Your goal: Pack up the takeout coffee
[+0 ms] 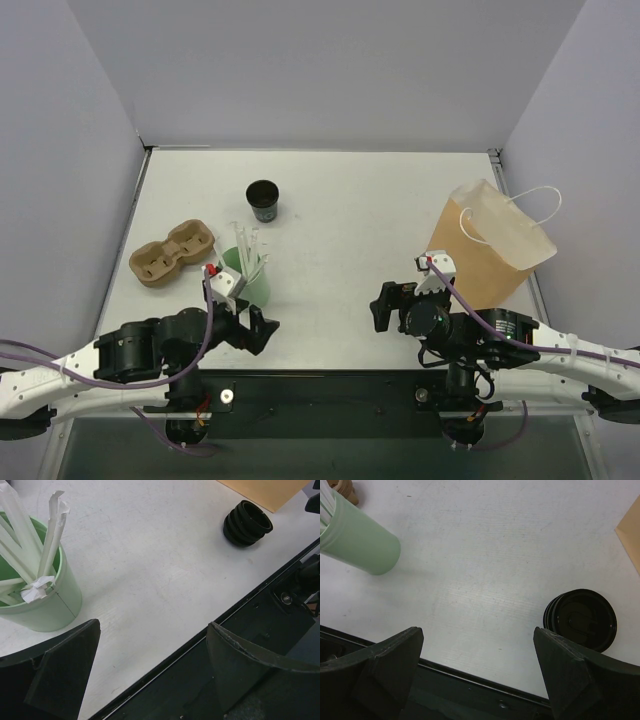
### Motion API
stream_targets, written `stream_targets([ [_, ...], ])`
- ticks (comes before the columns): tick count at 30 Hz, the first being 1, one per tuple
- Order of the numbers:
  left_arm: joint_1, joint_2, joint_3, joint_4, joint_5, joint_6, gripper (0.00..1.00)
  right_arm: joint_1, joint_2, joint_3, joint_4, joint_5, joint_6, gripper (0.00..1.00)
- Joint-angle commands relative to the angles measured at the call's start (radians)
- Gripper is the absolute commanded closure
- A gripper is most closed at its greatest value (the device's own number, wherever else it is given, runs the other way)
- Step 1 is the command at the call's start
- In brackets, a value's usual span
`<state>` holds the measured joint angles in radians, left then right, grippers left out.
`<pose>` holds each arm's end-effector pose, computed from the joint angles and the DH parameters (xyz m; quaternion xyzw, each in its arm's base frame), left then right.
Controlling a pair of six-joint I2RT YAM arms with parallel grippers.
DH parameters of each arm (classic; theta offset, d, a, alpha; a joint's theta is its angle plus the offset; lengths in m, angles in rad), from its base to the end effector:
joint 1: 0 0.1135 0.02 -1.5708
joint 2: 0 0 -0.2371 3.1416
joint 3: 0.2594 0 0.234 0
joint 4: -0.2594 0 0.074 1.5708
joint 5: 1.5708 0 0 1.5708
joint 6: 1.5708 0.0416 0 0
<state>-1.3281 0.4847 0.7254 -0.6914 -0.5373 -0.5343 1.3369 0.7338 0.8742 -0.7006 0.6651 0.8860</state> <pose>0.0481 -0.1059 0.2884 0.1857 0.8078 -0.2767 0.4861 0.0597 0.1399 0.3067 -0.0309 0.8415 0.2835 0.4589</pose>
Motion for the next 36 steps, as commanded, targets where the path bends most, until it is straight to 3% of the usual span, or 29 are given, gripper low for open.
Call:
stream_targets([
  [1,-0.006,0.032,0.051,0.027,-0.024,0.039,0.04,0.002,0.001,0.026,-0.017,0.011,0.001,0.00],
  [3,-0.005,0.058,0.107,0.023,-0.056,0.071,0.05,0.002,-0.001,0.025,-0.017,-0.008,0.007,0.01],
  [8,0.006,0.271,0.374,0.000,-0.347,0.221,0.05,0.004,0.009,0.023,-0.016,-0.061,-0.013,0.04],
  [10,0.093,0.406,0.457,0.016,-0.391,0.344,0.05,0.004,0.024,0.028,-0.014,-0.081,-0.028,0.05],
  [12,0.238,0.494,0.574,0.007,-0.263,0.399,0.06,0.004,0.041,0.035,-0.007,-0.094,-0.053,0.06],
  [13,0.406,0.576,0.607,0.001,-0.186,0.402,0.09,0.005,0.059,0.037,-0.005,-0.102,-0.061,0.07],
  [14,0.499,0.613,0.670,-0.003,-0.097,0.399,0.11,0.005,0.068,0.039,0.007,-0.104,-0.065,0.08],
  [15,0.567,0.650,0.692,-0.007,0.018,0.389,0.13,0.005,0.081,0.039,0.018,-0.107,-0.084,0.08],
  [16,0.667,0.723,0.716,-0.005,0.073,0.389,0.14,0.008,0.105,0.040,0.030,-0.114,-0.099,0.09],
  [17,0.699,0.756,0.735,0.003,0.109,0.387,0.16,0.010,0.117,0.042,0.059,-0.131,-0.113,0.12],
  [26,0.865,1.198,1.068,0.012,0.344,0.473,0.28,0.019,0.246,0.092,0.210,-0.225,-0.283,0.25],
  [28,0.879,1.300,1.143,-0.006,0.405,0.485,0.36,0.022,0.259,0.094,0.239,-0.254,-0.295,0.28],
  [36,0.897,1.509,1.250,-0.050,0.477,0.519,0.51,0.025,0.208,0.069,0.245,-0.242,-0.292,0.31],
])
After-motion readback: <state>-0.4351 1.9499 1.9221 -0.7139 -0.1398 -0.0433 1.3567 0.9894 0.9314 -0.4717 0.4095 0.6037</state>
